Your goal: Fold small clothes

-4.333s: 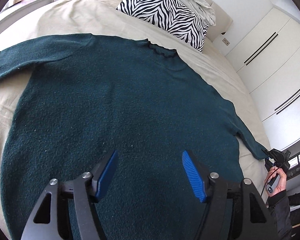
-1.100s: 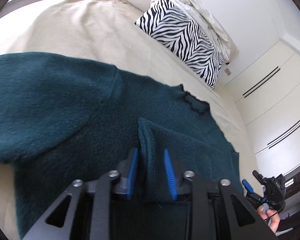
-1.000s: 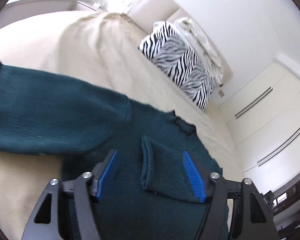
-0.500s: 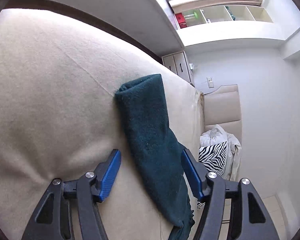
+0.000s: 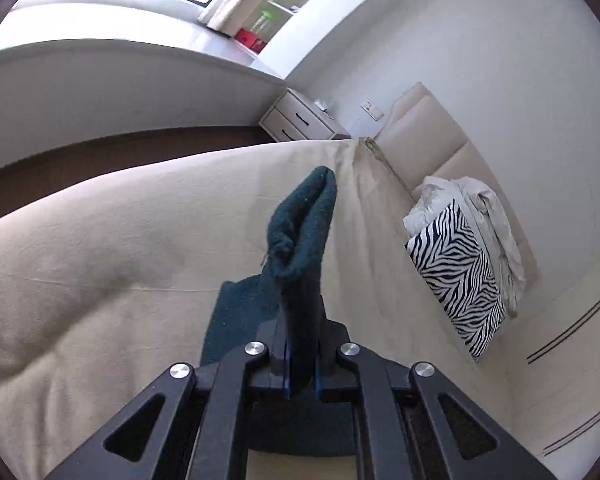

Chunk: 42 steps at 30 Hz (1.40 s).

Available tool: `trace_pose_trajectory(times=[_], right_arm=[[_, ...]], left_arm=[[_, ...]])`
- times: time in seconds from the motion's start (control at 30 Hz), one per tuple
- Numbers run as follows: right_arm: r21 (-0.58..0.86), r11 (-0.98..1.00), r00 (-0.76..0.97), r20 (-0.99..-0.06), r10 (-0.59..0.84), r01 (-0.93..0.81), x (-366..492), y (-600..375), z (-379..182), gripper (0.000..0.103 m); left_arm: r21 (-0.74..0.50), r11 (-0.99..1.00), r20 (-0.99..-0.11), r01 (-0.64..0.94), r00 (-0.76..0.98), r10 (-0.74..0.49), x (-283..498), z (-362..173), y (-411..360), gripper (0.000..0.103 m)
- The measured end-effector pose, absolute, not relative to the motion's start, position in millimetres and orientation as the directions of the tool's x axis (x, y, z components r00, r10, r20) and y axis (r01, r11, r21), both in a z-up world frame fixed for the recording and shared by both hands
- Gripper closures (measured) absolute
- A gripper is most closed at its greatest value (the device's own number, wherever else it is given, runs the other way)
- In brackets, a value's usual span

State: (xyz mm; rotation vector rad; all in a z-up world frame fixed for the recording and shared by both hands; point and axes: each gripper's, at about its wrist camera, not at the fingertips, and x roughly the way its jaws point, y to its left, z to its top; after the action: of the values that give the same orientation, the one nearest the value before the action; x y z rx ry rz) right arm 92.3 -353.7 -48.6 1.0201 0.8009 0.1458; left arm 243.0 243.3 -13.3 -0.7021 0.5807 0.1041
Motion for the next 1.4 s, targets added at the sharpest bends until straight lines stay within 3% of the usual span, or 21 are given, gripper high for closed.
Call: trace_pose_trajectory(times=[0.1, 0.2, 0.3, 0.4, 0.47, 0.53, 0.6, 0.73, 0.8, 0.9, 1.03, 1.07, 1.1, 1.17, 1.4], right_arm=[[0.809, 0.535, 0.716, -0.522, 0.463, 0.244, 87, -355, -53, 0.055], [0.817, 0.519, 0.722, -0.514, 0.462, 0.25, 81, -360, -59, 0.055], [0.823, 0.499, 0.722, -0.518, 0.46, 0.272, 76, -370, -69, 0.055], [0.812, 0.501, 0.702, -0.544, 0.46, 0.3, 77, -377, -78, 0.055], [0.799, 0.509, 0.678, -0.568, 0.467, 0.319, 80, -378, -83, 0.05], [0.798, 0.515, 0.668, -0.571, 0.477, 0.314, 85, -377, -86, 0.046], [0.794, 0.527, 0.656, -0.574, 0.489, 0.302, 96, -373, -88, 0.045], [0.794, 0.557, 0.624, -0.568, 0.536, 0.244, 132, -344, -83, 0.045], [0.781, 0.587, 0.586, -0.583, 0.563, 0.212, 155, -322, -82, 0.045], [0.746, 0.622, 0.5, -0.643, 0.58, 0.237, 188, -291, -93, 0.045], [0.681, 0.698, 0.423, -0.711, 0.561, 0.22, 219, -251, -107, 0.048], [0.654, 0.73, 0.432, -0.727, 0.534, 0.199, 223, -245, -103, 0.053], [0.619, 0.764, 0.431, -0.749, 0.504, 0.181, 227, -238, -99, 0.07], [0.581, 0.798, 0.422, -0.771, 0.478, 0.159, 231, -231, -93, 0.093], [0.498, 0.863, 0.522, -0.759, 0.388, 0.083, 230, -255, -36, 0.095]], left_arm=[[-0.39, 0.916, -0.526, -0.094, 0.839, -0.138, 257, 21, 127, 0.095], [-0.176, 0.979, -0.534, 0.1, 0.826, -0.181, 256, 16, 0, 0.094], [0.013, 0.965, -0.6, 0.262, 0.774, -0.202, 248, -32, -106, 0.09], [0.07, 0.925, -0.716, 0.372, 0.665, -0.213, 240, -86, -160, 0.084], [0.074, 0.92, -0.725, 0.384, 0.654, -0.215, 226, -98, -162, 0.068], [0.054, 0.921, -0.707, 0.386, 0.666, -0.238, 211, -90, -152, 0.034], [0.038, 0.93, -0.664, 0.367, 0.704, -0.251, 192, -77, -132, 0.02], [-0.04, 0.946, -0.606, 0.321, 0.745, -0.278, 165, -65, -76, 0.019], [-0.084, 0.963, -0.624, 0.254, 0.74, -0.25, 172, -73, -51, 0.02], [-0.188, 0.97, -0.677, 0.151, 0.696, -0.24, 184, -94, -17, 0.039], [-0.314, 0.947, -0.688, 0.069, 0.671, -0.277, 191, -111, 10, 0.044], [-0.308, 0.949, -0.685, 0.071, 0.675, -0.273, 190, -111, 9, 0.044], [-0.296, 0.952, -0.685, 0.076, 0.678, -0.266, 189, -111, 7, 0.044], [-0.282, 0.956, -0.686, 0.083, 0.679, -0.261, 188, -111, 4, 0.044], [-0.282, 0.956, -0.688, 0.08, 0.678, -0.26, 189, -113, 5, 0.044]])
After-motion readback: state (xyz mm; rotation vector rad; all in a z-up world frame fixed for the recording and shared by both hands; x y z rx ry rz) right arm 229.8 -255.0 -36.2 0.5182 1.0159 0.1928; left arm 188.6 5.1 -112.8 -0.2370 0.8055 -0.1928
